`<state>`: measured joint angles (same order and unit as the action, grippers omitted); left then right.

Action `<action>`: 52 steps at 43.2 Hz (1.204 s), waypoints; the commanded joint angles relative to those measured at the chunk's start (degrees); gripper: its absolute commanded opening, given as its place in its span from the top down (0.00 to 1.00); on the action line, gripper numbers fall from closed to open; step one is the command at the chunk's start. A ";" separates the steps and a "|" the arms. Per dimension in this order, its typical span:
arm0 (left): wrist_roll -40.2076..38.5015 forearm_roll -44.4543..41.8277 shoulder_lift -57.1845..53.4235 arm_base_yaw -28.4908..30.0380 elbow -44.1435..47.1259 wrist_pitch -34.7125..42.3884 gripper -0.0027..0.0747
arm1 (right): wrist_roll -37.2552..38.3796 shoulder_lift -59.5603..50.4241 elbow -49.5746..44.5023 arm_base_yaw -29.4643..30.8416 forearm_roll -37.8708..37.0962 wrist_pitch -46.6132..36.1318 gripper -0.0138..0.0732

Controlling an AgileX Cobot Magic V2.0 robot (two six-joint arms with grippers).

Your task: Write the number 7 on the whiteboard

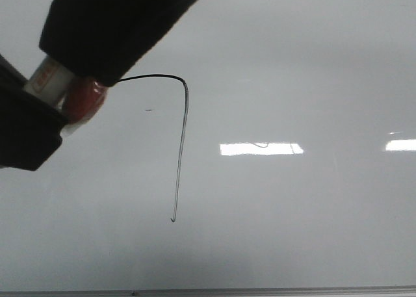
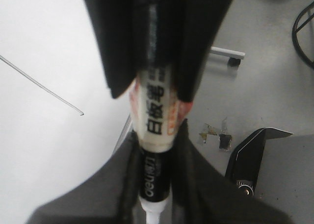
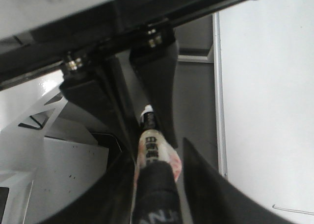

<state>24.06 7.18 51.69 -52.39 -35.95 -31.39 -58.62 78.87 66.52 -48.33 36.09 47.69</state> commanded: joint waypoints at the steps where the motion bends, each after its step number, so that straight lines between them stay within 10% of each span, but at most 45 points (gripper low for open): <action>1: -1.41 0.73 -0.09 -0.05 -1.86 2.67 0.99 | 2.61 -2.89 1.87 0.62 2.02 -3.10 0.26; 9: -11.39 -4.64 0.05 5.17 -1.86 2.67 0.99 | 8.52 -8.49 1.66 6.48 -0.13 -3.45 0.22; 19: -18.55 -7.18 0.05 25.80 -1.86 1.72 0.99 | 18.36 -19.35 -2.33 20.29 -5.57 0.13 0.23; 32: -18.55 -6.75 0.05 53.51 -1.74 6.90 0.99 | 25.71 -42.56 -25.56 34.88 -5.57 -11.02 0.53; 42: -18.55 -6.75 3.92 57.21 -1.64 12.01 0.99 | 32.20 -56.33 -40.10 39.31 -5.48 -18.95 0.93; 52: -18.55 -6.75 14.26 57.21 -1.64 21.12 0.99 | 32.81 -60.23 -43.27 39.31 -5.26 -22.90 0.92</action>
<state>6.18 0.00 63.51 4.67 -35.95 -18.30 -26.13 18.59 21.96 -9.41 29.53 30.15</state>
